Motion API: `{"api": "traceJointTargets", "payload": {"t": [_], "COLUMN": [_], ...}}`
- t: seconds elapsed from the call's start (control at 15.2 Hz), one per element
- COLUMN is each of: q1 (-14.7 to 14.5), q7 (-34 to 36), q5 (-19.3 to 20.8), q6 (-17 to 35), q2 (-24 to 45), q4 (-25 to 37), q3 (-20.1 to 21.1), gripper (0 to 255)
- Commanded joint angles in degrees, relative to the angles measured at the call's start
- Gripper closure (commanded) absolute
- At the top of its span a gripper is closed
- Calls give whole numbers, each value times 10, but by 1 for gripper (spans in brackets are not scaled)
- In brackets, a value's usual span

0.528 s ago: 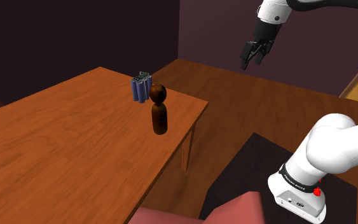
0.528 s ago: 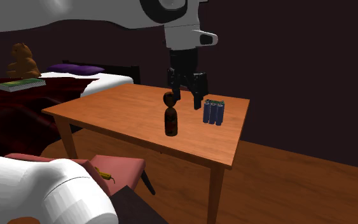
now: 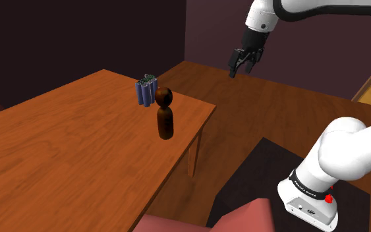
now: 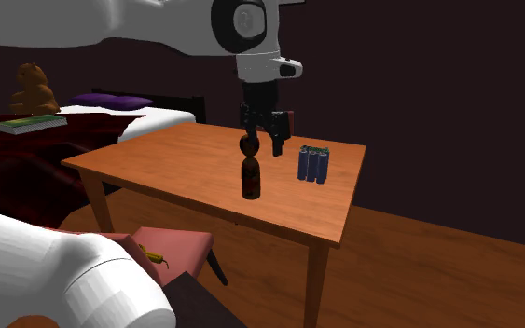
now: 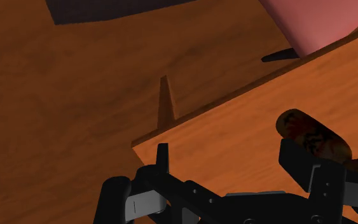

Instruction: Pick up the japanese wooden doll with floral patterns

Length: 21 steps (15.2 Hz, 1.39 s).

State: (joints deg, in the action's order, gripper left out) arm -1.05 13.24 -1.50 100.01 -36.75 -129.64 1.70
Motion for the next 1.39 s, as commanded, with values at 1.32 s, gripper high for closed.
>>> {"api": "traceJointTargets", "payload": {"t": [1.32], "q1": [-59], "q7": [205], "q5": [-28], "q6": [190], "q2": [333], "q4": [214], "q3": [149], "gripper": [0]}}
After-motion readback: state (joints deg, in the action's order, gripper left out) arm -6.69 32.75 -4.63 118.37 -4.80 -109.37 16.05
